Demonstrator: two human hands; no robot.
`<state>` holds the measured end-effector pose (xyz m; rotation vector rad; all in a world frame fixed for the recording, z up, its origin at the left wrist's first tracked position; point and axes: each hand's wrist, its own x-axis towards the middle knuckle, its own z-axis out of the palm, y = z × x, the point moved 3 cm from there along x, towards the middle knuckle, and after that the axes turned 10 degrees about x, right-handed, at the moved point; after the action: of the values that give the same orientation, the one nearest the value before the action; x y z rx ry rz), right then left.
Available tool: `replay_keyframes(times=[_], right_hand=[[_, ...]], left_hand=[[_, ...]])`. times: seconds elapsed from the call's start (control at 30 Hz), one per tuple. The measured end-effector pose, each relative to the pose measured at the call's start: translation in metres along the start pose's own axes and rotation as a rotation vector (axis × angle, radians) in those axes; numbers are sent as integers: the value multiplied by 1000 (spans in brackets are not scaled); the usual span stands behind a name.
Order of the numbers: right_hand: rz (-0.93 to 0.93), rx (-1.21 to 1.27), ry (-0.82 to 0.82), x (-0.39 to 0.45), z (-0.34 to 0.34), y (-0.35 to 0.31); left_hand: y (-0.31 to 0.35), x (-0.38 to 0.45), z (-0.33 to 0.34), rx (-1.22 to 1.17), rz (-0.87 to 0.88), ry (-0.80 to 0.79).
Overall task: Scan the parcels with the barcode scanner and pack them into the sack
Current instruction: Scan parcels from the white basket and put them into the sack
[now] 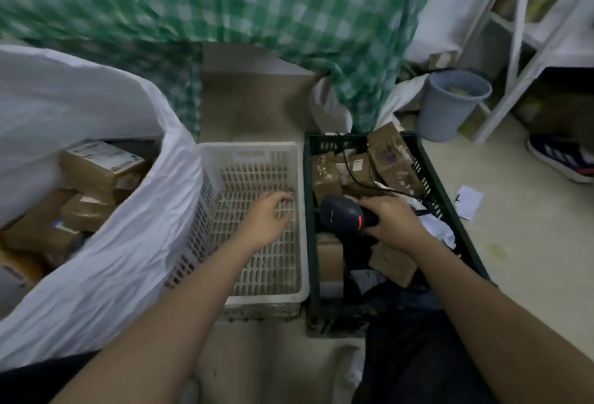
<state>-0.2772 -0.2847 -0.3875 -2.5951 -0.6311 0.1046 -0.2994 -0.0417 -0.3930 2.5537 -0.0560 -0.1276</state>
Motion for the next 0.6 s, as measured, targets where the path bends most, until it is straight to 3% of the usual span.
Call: replay_keyframes(times=[0.23, 0.4, 0.6], right_hand=[[54, 64, 35, 30, -2, 52], [148, 134, 10, 56, -7, 83], [304, 298, 122, 59, -8, 118]], left_hand=[[3, 50, 67, -72, -67, -104], [20, 100, 76, -132, -102, -76], [42, 146, 86, -158, -79, -56]])
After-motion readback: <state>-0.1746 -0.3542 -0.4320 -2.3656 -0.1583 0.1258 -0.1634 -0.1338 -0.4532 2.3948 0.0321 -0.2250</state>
